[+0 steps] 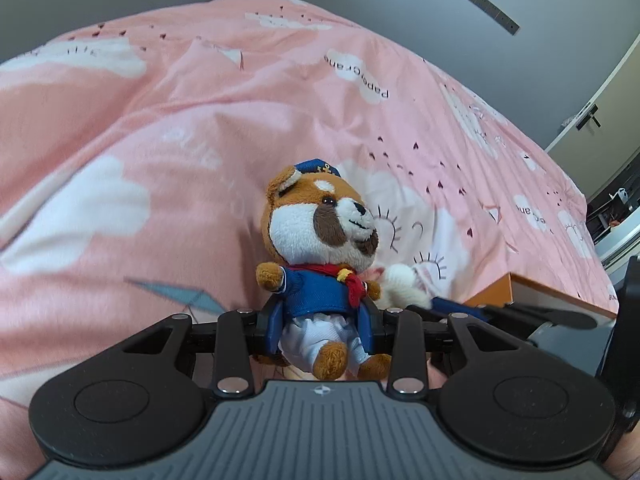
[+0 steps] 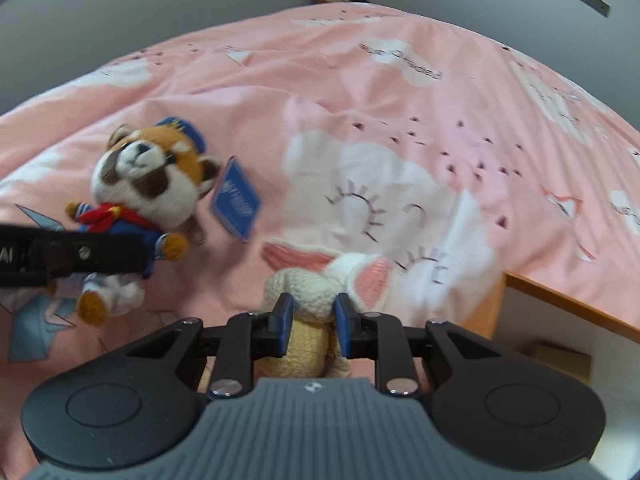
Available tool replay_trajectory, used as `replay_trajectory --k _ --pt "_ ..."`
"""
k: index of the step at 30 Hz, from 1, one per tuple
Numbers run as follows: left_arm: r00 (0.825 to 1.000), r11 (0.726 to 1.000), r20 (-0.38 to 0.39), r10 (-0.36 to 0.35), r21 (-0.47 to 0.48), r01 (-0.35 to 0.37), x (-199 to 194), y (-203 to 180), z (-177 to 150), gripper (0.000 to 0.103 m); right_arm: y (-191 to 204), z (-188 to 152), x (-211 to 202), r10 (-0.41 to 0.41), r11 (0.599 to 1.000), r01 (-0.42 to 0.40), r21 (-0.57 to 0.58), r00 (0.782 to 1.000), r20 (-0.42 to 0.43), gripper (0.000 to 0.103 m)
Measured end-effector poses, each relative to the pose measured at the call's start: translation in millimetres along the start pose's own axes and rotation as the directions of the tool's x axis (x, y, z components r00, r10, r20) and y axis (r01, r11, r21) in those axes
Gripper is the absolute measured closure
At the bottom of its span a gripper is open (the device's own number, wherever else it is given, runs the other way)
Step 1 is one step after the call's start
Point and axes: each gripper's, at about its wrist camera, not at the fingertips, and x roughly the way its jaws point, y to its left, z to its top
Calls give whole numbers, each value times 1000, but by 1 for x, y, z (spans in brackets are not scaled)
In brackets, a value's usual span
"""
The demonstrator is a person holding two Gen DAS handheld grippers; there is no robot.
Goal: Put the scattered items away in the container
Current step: 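Lift red panda plush with left tool while right tool lifts crochet bunny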
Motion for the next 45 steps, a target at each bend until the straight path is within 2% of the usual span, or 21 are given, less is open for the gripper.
replay_trajectory --k 1,2,6,14,20,22,23,24,26,29,30,32,40,42,45 --pt "1000 1000 4 3 2 -3 -1 0 2 61 3 1 1 35 999 -35 -2 999 6 82" --pt "1000 1000 5 6 3 -6 -1 0 5 61 5 1 3 71 997 -71 1 997 -3 89" --pt "1000 1000 -10 5 30 -4 1 -2 16 61 17 -3 14 167 986 -166 8 986 -26 91" --pt "997 990 -80 -14 140 25 21 -20 12 61 24 -5 17 203 979 -204 -15 979 -23 92" --pt "993 977 -110 50 212 -26 46 -27 4 61 18 -4 15 207 978 -208 -11 978 -39 91" --pt "993 976 -111 51 218 -26 47 -26 2 61 13 -5 12 214 976 -213 36 976 -49 88" --pt "992 973 -111 62 226 -36 48 -26 1 61 9 -6 9 220 974 -216 72 974 -57 82" --pt "991 970 -112 78 237 -49 50 -27 0 61 6 -7 6 224 970 -217 110 972 -63 70" --pt "987 965 -122 102 255 -68 55 -28 -2 61 0 -11 -2 212 965 -199 171 975 -66 61" --pt "984 961 -139 109 268 -68 59 -30 -6 61 -7 -16 -7 167 964 -149 223 983 -69 60" --pt "984 960 -139 110 270 -70 59 -30 -7 61 -10 -16 -7 153 963 -133 235 986 -70 55" --pt "985 961 -139 106 267 -66 58 -30 -7 61 -13 -17 -2 124 963 -100 251 989 -82 55" --pt "988 969 -128 86 242 -53 45 -23 -9 61 -18 -14 0 107 962 -80 262 990 -89 53" --pt "987 971 -125 98 228 -68 43 -20 -9 61 -19 -11 3 97 960 -67 273 991 -96 48" --pt "989 981 -122 80 187 -56 36 -12 -8 61 -16 -7 9 82 966 -52 253 990 -112 40"
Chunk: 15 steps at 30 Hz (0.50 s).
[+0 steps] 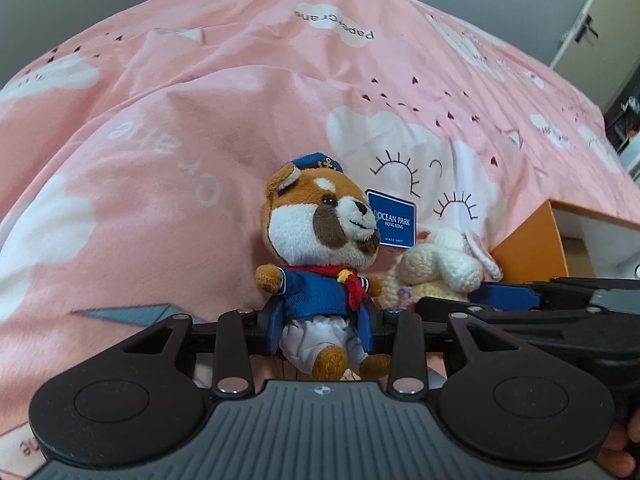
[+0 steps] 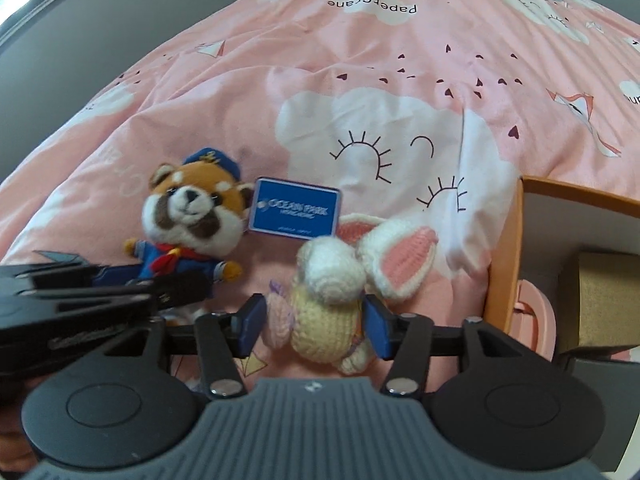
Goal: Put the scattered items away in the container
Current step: 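Lift red panda plush with left tool while right tool lifts crochet bunny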
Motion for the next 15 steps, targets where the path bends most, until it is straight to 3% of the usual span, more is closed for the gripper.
replay_trajectory --k 5,7,10,12,15 --pt "1000 1000 22 -9 -22 10 -5 5 -2 61 14 -4 11 -28 992 25 -121 999 -29 18" --pt "1000 1000 30 -3 -14 3 -6 2 -4 61 19 -7 17 -75 984 70 -165 997 -24 18" --pt "999 1000 33 -2 -5 2 -7 0 -7 61 19 -9 20 -111 976 107 -191 994 -8 23" --pt "999 1000 34 -5 -11 5 -7 1 -7 61 19 -8 20 -139 971 135 -195 990 -2 36" --pt "999 1000 36 -5 -13 6 -8 0 -7 61 17 -9 18 -152 968 149 -202 988 2 43"
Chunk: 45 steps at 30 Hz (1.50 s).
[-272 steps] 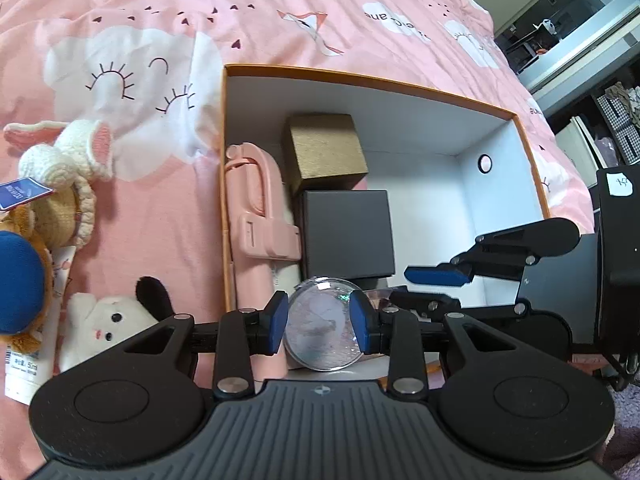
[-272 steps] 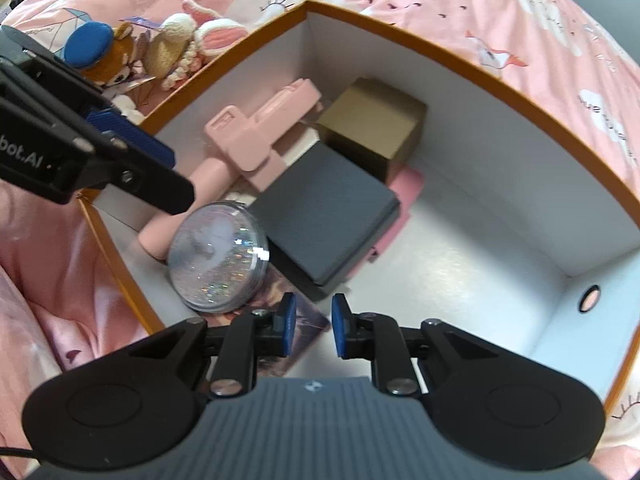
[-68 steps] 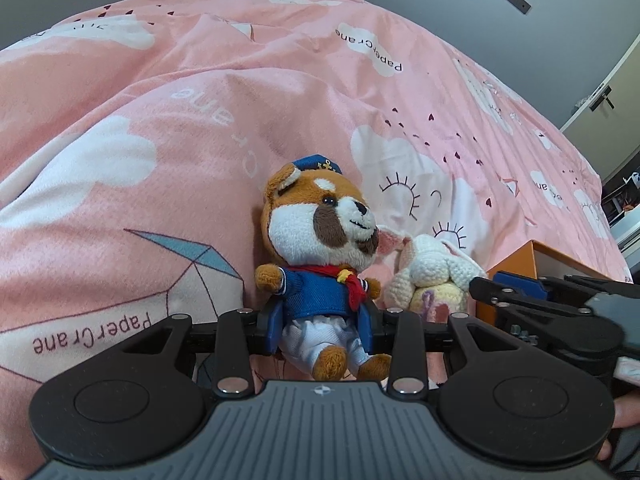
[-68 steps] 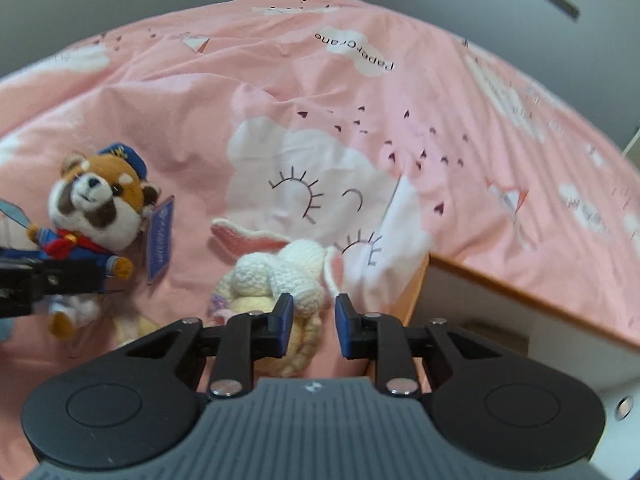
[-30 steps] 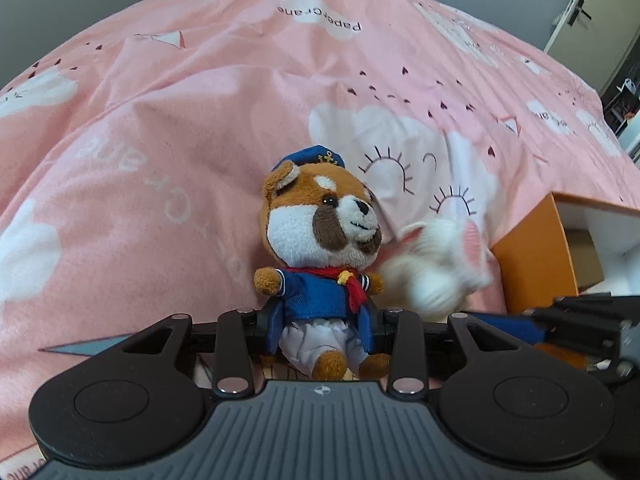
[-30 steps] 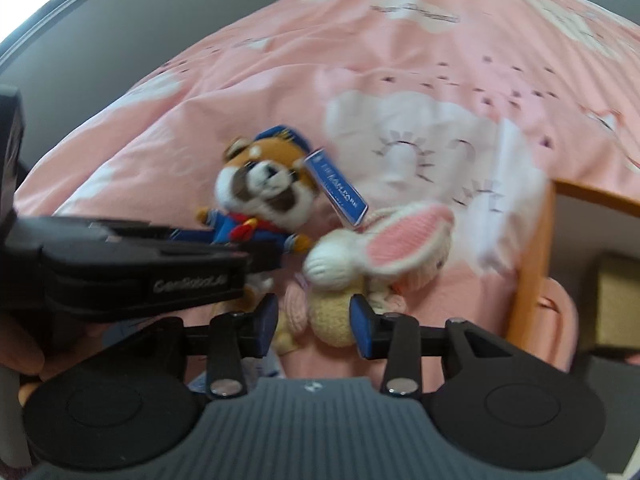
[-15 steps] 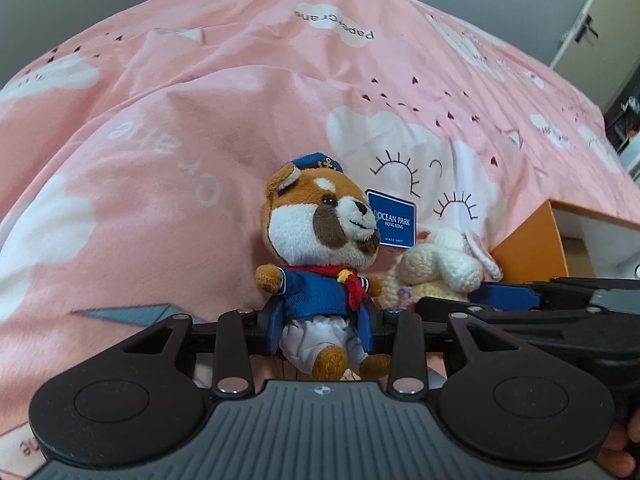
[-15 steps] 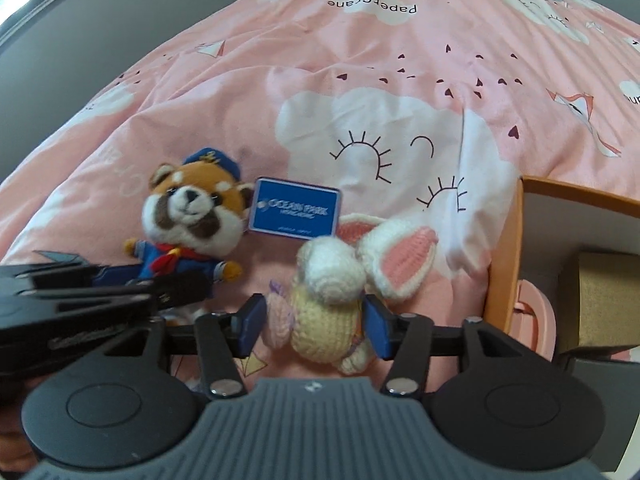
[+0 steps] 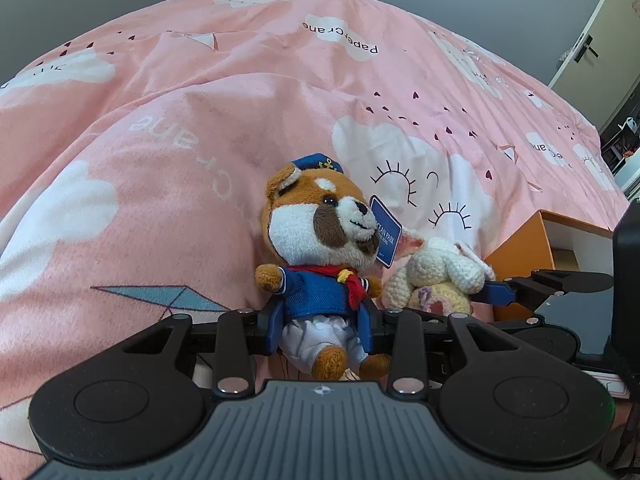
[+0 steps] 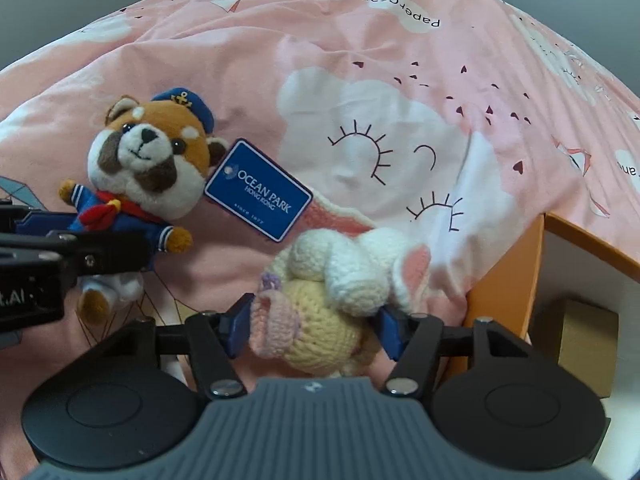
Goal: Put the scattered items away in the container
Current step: 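Lift red panda plush with left tool while right tool lifts crochet bunny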
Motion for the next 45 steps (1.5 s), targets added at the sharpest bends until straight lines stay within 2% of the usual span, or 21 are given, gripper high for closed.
replay_trajectory --k 5,8,13,18,21,26,31,36,42,45 --pt "1000 1000 5 -9 0 9 -7 -3 -2 61 0 -7 -16 -4 999 6 -35 998 57 56" --pt "1000 1000 8 -20 -13 20 -15 -4 -4 61 3 -15 -32 -25 996 36 -84 992 126 62" --pt "999 999 26 -29 -17 30 -32 -11 -7 61 7 -26 -61 -3 990 32 -134 978 207 64" --pt "998 999 50 -42 -21 43 -53 -19 -11 61 15 -36 -90 -8 974 75 -212 954 300 66" --pt "997 999 69 -44 -18 45 -66 -25 -12 61 15 -38 -108 11 971 69 -227 942 334 66" --pt "989 995 107 -98 -14 100 -91 -35 -13 61 13 -48 -141 6 957 113 -266 913 408 66" --pt "974 985 150 -172 26 170 -112 -54 -13 61 0 -64 -172 -23 934 187 -305 883 469 66" --pt "951 963 155 -268 62 261 -119 -82 -10 61 -23 -86 -196 -95 874 317 -370 856 508 66" --pt "915 919 105 -390 99 381 -107 -126 -5 61 -60 -112 -217 -192 811 421 -406 847 495 66" --pt "893 894 64 -445 99 438 -92 -149 -2 61 -77 -126 -218 -233 761 461 -457 851 470 65"
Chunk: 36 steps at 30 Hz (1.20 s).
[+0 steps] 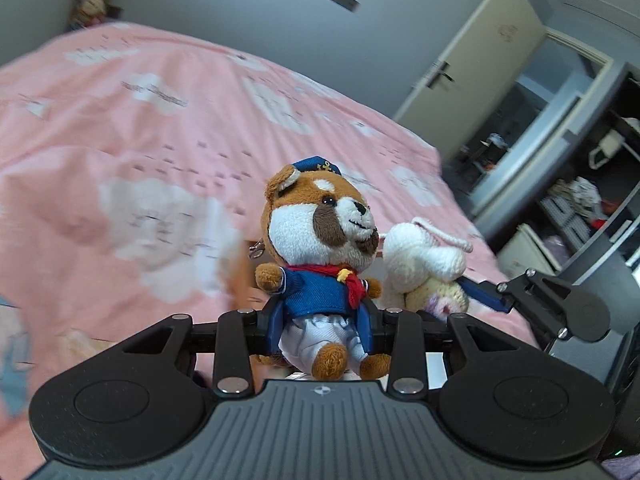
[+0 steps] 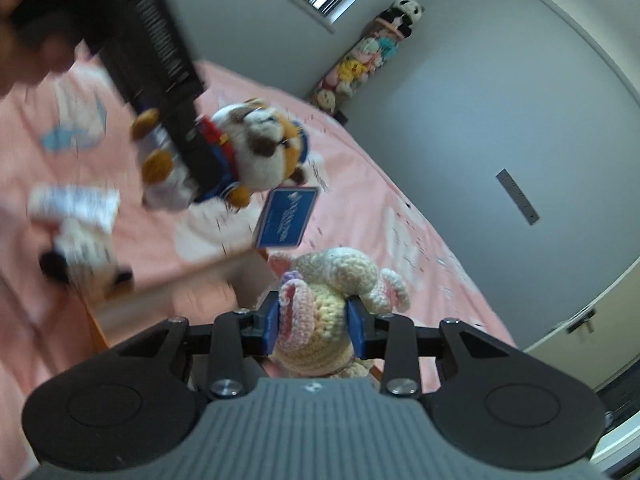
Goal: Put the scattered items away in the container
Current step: 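Lift red panda plush with left tool while right tool lifts crochet bunny, then lower red panda plush into orange box with left tool while right tool lowers bunny beside it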
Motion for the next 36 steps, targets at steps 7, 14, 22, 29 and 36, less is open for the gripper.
replay_trajectory --k 7,14,22,29,36 --pt "981 987 -135 -142 -91 130 67 -17 -13 61 -15 -48 0 18 989 -33 -142 994 -109 65" --pt "931 963 -279 -234 -196 183 137 -25 -33 61 -19 -88 11 107 963 -149 -225 976 -189 65" --pt "898 960 -379 -222 -247 133 189 -25 -50 61 -23 -114 30 214 913 -294 -284 936 -280 65" --pt "878 964 -437 -196 -250 90 211 -19 -60 61 -23 -122 44 300 880 -391 -269 897 -326 65" --pt "863 969 -472 -180 -235 73 216 -15 -63 59 -39 -118 59 377 884 -450 -122 843 -383 58"
